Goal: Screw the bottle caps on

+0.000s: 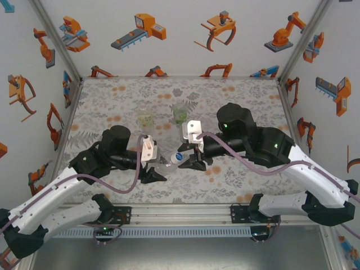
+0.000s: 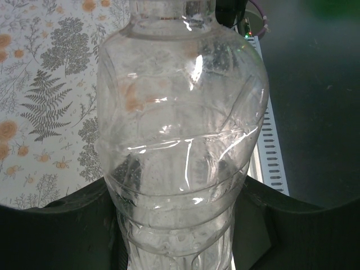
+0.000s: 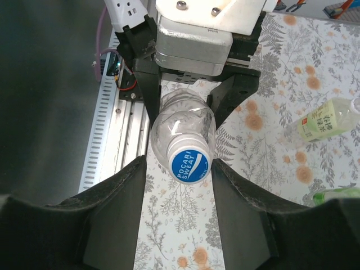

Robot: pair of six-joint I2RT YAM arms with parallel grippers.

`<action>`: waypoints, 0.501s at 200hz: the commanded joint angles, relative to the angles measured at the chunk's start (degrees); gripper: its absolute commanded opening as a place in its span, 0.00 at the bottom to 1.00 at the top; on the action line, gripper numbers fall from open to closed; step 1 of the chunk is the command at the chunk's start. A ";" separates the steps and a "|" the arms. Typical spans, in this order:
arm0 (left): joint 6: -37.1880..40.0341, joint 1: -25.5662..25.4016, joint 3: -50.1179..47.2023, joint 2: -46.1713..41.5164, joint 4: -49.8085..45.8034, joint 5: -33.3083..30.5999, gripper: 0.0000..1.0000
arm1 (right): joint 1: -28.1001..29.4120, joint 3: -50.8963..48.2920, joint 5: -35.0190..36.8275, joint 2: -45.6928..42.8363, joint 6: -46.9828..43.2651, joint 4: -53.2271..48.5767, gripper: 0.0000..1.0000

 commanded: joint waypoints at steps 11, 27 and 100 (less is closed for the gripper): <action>1.18 -0.19 2.64 0.82 -0.57 1.80 0.00 | -0.09 -1.11 -1.44 -0.11 -1.76 1.47 0.47; 1.25 -0.16 3.05 1.07 -0.97 1.81 0.00 | -0.08 -1.30 -1.32 0.07 -1.76 1.73 0.47; 1.38 -0.17 3.23 0.94 -1.03 1.95 0.00 | -0.17 -1.15 0.59 1.04 -1.94 0.46 0.40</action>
